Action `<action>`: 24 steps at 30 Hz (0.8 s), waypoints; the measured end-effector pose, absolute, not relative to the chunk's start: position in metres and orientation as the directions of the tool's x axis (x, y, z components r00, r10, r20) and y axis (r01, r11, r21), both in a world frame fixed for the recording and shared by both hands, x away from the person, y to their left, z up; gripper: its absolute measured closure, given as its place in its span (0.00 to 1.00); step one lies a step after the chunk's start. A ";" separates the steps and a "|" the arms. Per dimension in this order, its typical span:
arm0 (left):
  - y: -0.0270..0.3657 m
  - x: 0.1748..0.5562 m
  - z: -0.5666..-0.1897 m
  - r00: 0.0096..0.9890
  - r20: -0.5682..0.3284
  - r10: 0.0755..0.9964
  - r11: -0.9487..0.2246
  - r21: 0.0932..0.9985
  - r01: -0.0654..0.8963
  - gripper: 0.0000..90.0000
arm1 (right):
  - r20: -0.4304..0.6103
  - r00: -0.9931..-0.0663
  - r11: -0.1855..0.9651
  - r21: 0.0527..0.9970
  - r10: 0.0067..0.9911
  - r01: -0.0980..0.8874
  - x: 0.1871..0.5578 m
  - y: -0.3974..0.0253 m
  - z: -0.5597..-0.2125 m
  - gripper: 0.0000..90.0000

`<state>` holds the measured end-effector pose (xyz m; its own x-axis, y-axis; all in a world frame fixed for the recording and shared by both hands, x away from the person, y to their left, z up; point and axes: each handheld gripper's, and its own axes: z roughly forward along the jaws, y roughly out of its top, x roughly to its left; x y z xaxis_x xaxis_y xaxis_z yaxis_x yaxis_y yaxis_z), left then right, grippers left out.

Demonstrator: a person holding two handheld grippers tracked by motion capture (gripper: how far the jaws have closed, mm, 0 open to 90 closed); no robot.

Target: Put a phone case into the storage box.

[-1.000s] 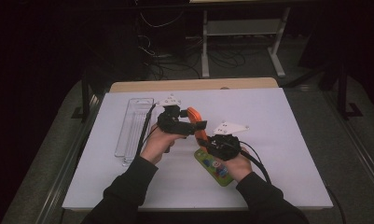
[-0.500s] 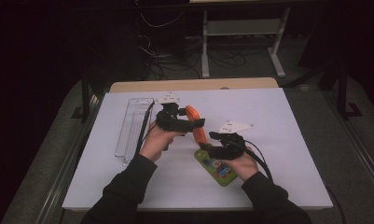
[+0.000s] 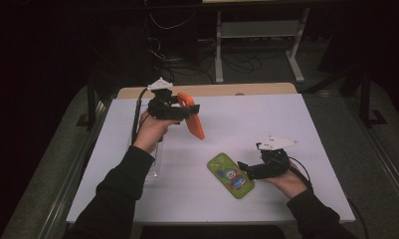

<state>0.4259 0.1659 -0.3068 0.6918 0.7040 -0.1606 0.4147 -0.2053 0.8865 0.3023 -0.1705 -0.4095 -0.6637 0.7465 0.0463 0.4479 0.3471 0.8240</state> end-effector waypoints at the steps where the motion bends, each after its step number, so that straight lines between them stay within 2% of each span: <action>1: 0.169 0.428 -0.303 0.680 -0.144 0.719 -0.208 0.889 0.408 0.17 | 0.047 -0.658 0.343 0.824 0.751 0.450 0.301 -0.173 -0.410 0.04; 12: 0.211 0.457 -0.280 0.504 -0.043 0.862 -0.184 0.902 0.391 0.17 | 0.016 -0.615 0.348 0.813 0.788 0.467 0.289 -0.195 -0.421 0.00; 15: 0.220 0.464 -0.280 0.446 0.002 0.895 -0.198 0.897 0.395 0.17 | 0.004 -0.597 0.347 0.810 0.802 0.473 0.286 -0.203 -0.422 0.00; 24: 0.233 0.480 -0.292 0.294 0.039 0.955 -0.173 0.878 0.446 0.17 | 0.010 -0.560 0.320 0.811 0.828 0.489 0.282 -0.218 -0.426 0.00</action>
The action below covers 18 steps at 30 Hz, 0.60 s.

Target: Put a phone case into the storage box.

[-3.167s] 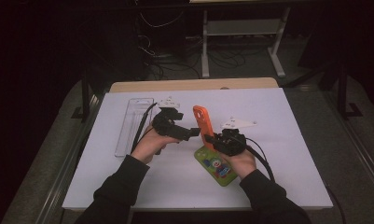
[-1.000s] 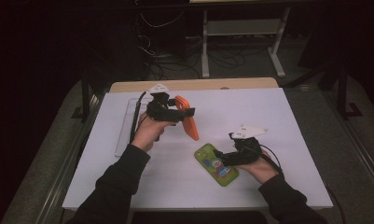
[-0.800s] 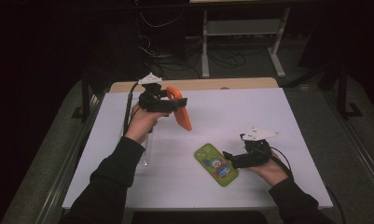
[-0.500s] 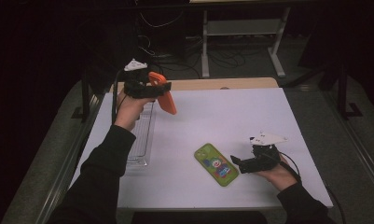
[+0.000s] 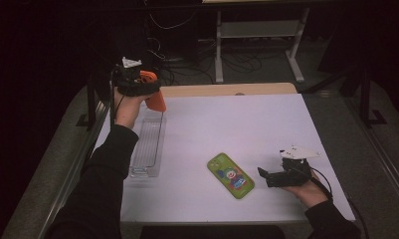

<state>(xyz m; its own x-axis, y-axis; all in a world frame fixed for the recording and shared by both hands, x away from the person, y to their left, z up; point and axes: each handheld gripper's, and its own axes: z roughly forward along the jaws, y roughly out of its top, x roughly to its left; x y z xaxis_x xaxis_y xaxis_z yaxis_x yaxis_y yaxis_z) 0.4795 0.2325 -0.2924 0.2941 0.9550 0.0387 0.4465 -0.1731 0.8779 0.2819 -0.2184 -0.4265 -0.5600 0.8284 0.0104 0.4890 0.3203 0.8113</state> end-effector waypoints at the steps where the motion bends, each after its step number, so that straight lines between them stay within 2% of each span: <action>1: 0.233 0.481 -0.295 0.283 0.047 0.958 -0.176 0.875 0.451 0.17 | 0.011 -0.560 0.318 0.814 0.829 0.487 0.282 -0.219 -0.427 0.00; 6: 0.228 0.488 -0.306 0.210 0.114 0.971 -0.204 0.852 0.482 0.17 | -0.004 -0.561 0.331 0.811 0.828 0.483 0.282 -0.218 -0.427 0.00; 10: 0.227 0.493 -0.317 0.181 0.119 0.976 -0.197 0.839 0.508 0.17 | -0.007 -0.565 0.335 0.812 0.825 0.479 0.281 -0.217 -0.426 0.00; 13: 0.225 0.497 -0.326 0.161 0.158 0.974 -0.220 0.827 0.518 0.17 | -0.009 -0.569 0.338 0.812 0.823 0.476 0.281 -0.217 -0.426 0.00; 18: 0.226 0.503 -0.338 0.126 0.146 0.981 -0.192 0.819 0.541 0.16 | -0.006 -0.569 0.335 0.813 0.822 0.476 0.281 -0.218 -0.426 0.00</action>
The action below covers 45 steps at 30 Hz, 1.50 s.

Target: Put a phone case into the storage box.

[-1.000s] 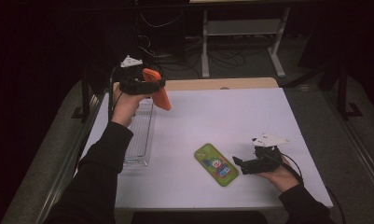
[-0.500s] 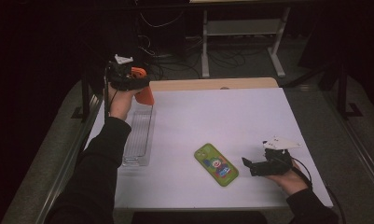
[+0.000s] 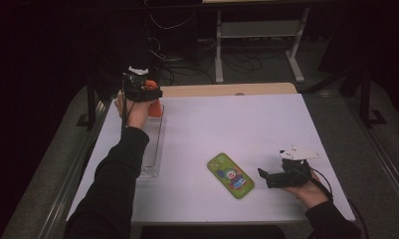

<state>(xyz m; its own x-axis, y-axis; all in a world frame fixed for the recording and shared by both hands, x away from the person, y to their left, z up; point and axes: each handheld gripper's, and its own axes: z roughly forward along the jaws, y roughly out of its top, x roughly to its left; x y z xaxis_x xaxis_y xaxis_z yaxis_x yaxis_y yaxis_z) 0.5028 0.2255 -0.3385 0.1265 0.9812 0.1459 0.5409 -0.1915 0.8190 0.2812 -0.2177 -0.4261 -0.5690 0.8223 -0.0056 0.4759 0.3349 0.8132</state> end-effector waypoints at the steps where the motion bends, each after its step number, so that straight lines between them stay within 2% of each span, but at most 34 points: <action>1: 0.226 0.504 -0.341 0.121 0.142 0.982 -0.185 0.816 0.548 0.16 | -0.005 -0.568 0.334 0.813 0.823 0.476 0.281 -0.218 -0.426 0.00; 11: 0.228 0.511 -0.355 0.068 0.111 0.992 -0.130 0.809 0.574 0.16 | -0.001 -0.575 0.334 0.815 0.818 0.473 0.280 -0.216 -0.424 0.00; 15: 0.227 0.513 -0.358 0.053 0.124 0.991 -0.132 0.806 0.577 0.16 | -0.006 -0.578 0.337 0.817 0.816 0.467 0.281 -0.217 -0.424 0.00; 27: 0.225 0.518 -0.367 0.062 0.138 0.989 -0.148 0.800 0.582 0.15 | 0.002 -0.579 0.333 0.816 0.816 0.472 0.281 -0.218 -0.424 0.00; 30: 0.226 0.518 -0.367 0.072 0.122 0.990 -0.141 0.792 0.593 0.13 | 0.004 -0.579 0.332 0.816 0.815 0.473 0.281 -0.218 -0.424 0.00; 37: 0.230 0.515 -0.364 0.106 0.100 0.989 -0.144 0.770 0.622 0.00 | 0.004 -0.579 0.329 0.820 0.815 0.468 0.281 -0.217 -0.423 0.00; 45: 0.238 0.506 -0.351 0.119 0.106 0.987 -0.156 0.783 0.602 0.00 | -0.010 -0.577 0.337 0.820 0.817 0.462 0.278 -0.218 -0.422 0.00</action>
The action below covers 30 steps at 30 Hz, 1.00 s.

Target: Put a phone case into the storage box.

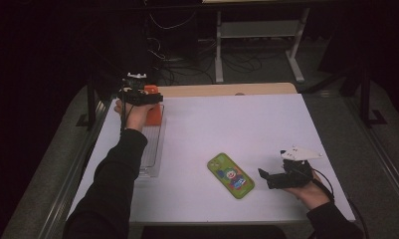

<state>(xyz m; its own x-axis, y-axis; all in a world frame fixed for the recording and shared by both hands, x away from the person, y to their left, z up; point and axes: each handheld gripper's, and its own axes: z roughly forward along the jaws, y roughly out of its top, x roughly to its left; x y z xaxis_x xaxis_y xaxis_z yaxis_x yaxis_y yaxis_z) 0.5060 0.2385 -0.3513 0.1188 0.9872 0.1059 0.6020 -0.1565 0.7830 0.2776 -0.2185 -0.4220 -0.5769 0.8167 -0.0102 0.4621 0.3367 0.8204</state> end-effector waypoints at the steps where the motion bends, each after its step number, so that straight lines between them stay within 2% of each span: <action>1: 0.240 0.505 -0.349 0.131 0.110 0.985 -0.166 0.785 0.597 0.00 | -0.006 -0.576 0.334 0.819 0.818 0.467 0.277 -0.218 -0.422 0.00; 11: 0.249 0.480 -0.338 0.250 0.085 0.965 -0.220 0.780 0.586 0.00 | 0.014 -0.581 0.329 0.813 0.814 0.480 0.276 -0.218 -0.424 0.00; 17: 0.251 0.464 -0.335 0.333 0.010 0.943 -0.213 0.786 0.581 0.00 | 0.002 -0.597 0.345 0.816 0.802 0.465 0.276 -0.217 -0.424 0.00; 30: 0.245 0.423 -0.335 0.572 -0.083 0.816 -0.282 0.807 0.518 0.00 | 0.021 -0.619 0.352 0.807 0.785 0.474 0.276 -0.212 -0.425 0.00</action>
<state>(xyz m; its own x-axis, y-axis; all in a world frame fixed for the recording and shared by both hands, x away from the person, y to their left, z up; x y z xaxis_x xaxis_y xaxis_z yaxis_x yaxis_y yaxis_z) 0.4225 0.2452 -0.3355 0.5723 0.8158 -0.0828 0.5183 -0.2817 0.8075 0.2757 -0.2116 -0.4247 -0.6188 0.7853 0.0205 0.4739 0.3523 0.8071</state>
